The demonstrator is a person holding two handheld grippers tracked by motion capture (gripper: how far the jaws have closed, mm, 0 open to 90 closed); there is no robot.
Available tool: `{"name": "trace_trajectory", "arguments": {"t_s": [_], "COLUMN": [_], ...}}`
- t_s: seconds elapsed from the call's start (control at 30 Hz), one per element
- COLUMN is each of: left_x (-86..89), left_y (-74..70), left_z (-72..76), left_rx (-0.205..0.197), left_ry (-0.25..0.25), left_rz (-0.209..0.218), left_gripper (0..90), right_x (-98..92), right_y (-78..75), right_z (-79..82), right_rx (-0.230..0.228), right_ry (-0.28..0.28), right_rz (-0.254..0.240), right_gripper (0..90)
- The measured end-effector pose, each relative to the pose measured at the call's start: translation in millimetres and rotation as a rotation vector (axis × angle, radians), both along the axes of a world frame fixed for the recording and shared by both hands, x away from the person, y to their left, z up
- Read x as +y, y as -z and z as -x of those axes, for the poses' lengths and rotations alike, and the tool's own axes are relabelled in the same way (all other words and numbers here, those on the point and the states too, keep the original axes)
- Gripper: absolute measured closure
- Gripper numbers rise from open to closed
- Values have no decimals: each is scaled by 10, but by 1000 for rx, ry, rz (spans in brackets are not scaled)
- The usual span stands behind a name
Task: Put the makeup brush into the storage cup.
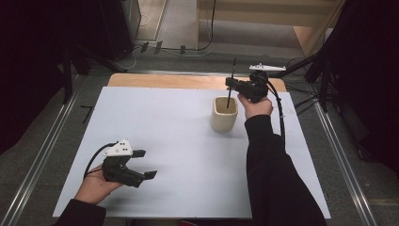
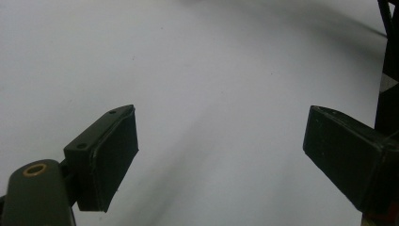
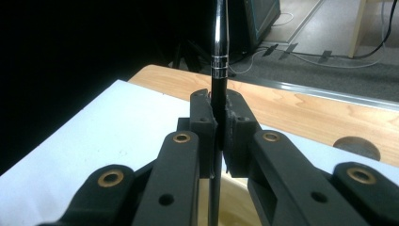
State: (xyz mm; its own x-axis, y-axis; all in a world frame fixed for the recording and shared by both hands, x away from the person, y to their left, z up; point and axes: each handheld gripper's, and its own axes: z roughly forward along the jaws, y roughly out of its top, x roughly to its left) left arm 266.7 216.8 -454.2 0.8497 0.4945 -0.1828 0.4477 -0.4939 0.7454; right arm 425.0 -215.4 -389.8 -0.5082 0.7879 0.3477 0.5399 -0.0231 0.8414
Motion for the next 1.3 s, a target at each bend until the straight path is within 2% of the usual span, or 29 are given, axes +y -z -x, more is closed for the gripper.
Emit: {"name": "trace_trajectory", "arguments": {"t_s": [0.67, 1.3], "left_x": [-14, -17], "left_y": [5, 7], "left_z": [8, 8], "left_rx": [1, 2], "left_ry": [3, 4], "left_rz": [3, 5], "left_gripper": [109, 109], "right_x": [40, 46], "right_y": [242, 257], "right_z": [85, 99], "right_rx": [28, 39], "right_ry": [-10, -24], "right_rz": [7, 16], "right_gripper": [854, 856]}}
